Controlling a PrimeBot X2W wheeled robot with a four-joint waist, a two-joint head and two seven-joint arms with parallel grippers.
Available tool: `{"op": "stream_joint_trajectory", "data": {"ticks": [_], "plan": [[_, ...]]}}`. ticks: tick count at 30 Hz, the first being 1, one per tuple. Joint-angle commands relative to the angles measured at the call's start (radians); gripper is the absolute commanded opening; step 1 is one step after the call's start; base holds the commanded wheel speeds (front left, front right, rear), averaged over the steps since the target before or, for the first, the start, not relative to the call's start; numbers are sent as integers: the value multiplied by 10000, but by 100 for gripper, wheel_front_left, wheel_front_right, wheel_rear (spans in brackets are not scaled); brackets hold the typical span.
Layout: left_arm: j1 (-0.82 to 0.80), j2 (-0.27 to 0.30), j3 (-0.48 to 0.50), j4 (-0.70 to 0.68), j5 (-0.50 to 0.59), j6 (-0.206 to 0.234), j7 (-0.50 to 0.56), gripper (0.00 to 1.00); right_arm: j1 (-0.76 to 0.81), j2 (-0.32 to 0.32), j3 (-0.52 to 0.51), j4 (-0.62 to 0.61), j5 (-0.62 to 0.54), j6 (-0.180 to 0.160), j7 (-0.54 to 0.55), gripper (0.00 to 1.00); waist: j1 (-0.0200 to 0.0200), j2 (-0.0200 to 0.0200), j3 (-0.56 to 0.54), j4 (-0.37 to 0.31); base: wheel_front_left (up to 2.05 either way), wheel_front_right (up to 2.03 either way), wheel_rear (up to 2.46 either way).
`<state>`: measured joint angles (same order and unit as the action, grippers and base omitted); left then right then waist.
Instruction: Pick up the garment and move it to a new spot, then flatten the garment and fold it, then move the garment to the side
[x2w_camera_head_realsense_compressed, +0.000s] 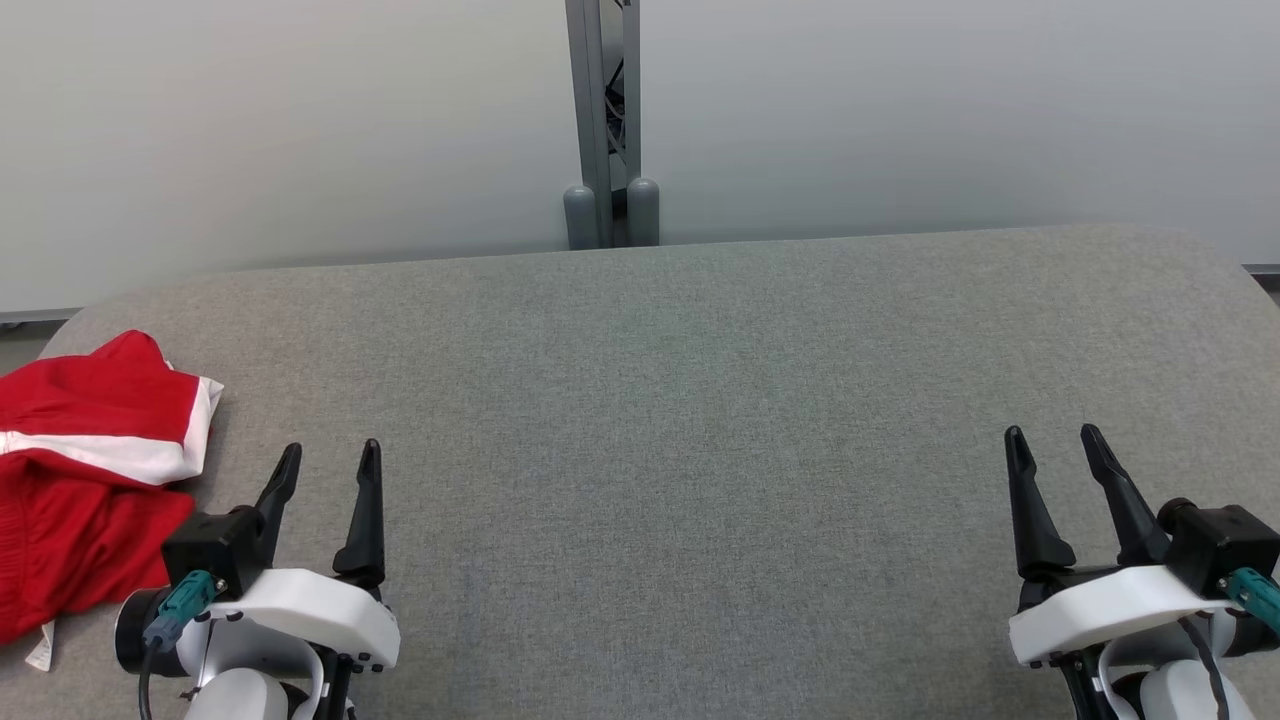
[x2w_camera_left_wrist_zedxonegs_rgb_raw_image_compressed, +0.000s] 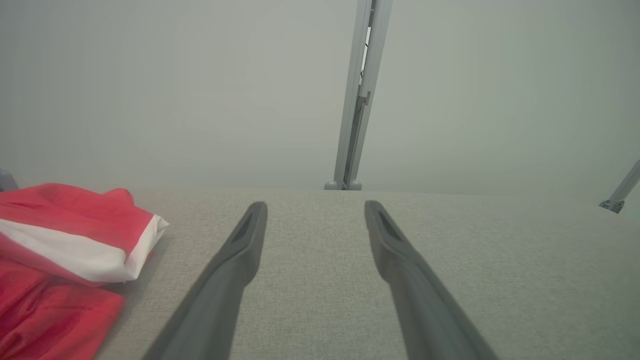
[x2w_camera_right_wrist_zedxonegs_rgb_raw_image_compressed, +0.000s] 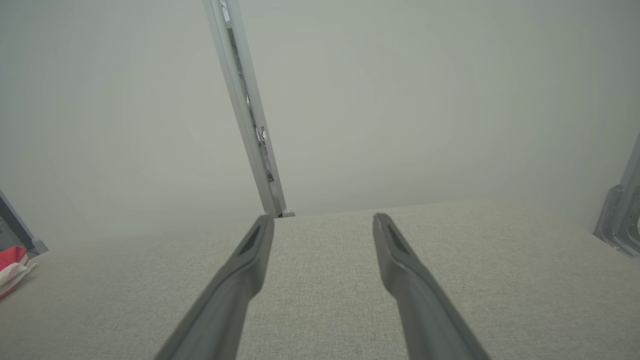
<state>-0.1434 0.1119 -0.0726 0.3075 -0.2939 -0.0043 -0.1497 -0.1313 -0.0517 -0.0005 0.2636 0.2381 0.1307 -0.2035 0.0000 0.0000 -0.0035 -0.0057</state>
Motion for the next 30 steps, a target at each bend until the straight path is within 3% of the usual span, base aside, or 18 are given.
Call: {"op": "stream_joint_trajectory", "data": {"ticks": [1,15,30], "plan": [[-89,36,69,-17,142,46,29,100,69,-34,14,-51,-115,0,-101,100,0,0,-1,-1,0,0,0],[-191,63,106,69,834,232,156,100,129,3,39,132,-439,0,-473,100,0,0,2,-26,0,0,0],[-212,120,-32,214,634,279,134,100,63,-5,-79,260,-472,0,-281,100,0,0,-31,-11,0,0,0]]}}
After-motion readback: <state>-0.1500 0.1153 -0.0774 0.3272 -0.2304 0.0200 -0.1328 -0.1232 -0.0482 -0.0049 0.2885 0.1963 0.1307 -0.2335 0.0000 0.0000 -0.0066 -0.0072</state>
